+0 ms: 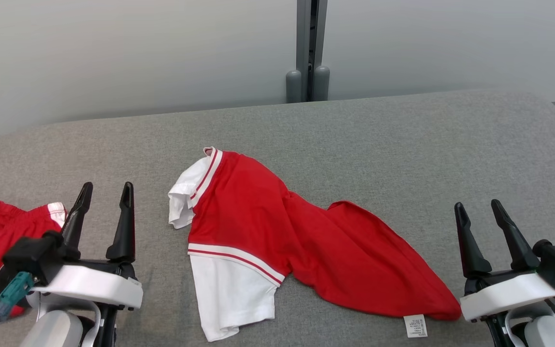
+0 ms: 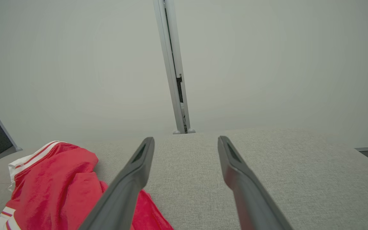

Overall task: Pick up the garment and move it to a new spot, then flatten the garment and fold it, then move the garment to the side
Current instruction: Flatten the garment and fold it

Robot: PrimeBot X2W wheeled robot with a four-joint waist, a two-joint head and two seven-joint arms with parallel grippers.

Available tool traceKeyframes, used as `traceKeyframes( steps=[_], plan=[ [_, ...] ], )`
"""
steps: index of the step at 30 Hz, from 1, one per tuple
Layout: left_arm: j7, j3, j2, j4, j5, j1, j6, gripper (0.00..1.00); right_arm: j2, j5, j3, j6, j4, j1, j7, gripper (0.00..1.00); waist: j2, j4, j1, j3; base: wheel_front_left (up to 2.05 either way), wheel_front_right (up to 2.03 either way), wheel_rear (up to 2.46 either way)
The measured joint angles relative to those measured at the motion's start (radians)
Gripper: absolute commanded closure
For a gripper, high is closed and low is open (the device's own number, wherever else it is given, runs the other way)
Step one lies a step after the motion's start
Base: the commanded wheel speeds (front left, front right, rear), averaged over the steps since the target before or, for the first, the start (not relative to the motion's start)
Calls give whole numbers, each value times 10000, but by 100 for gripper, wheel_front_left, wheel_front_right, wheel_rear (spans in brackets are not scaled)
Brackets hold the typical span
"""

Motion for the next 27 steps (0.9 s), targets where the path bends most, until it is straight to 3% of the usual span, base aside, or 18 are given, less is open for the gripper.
traceKeyframes(
  steps=[8, 14, 27],
  plan=[
    [-17, 1243, -1271, -1198, 1630, 1593, 293, 0, 201, -59, -205, 0, -439, 209, 0, 0, 0, 150, 0, -185, 0, 0, 0],
    [-19, 1822, -2054, -1210, 2416, 2195, -188, 0, 259, -109, -336, 0, -811, 443, 0, 0, 0, 229, 0, -264, 0, 0, 0],
    [-19, 2669, -2871, -562, 3498, 2544, -884, 0, 232, -107, -305, 0, -1024, 606, -2, 0, 0, 171, 0, -447, 0, 0, 0]
  ],
)
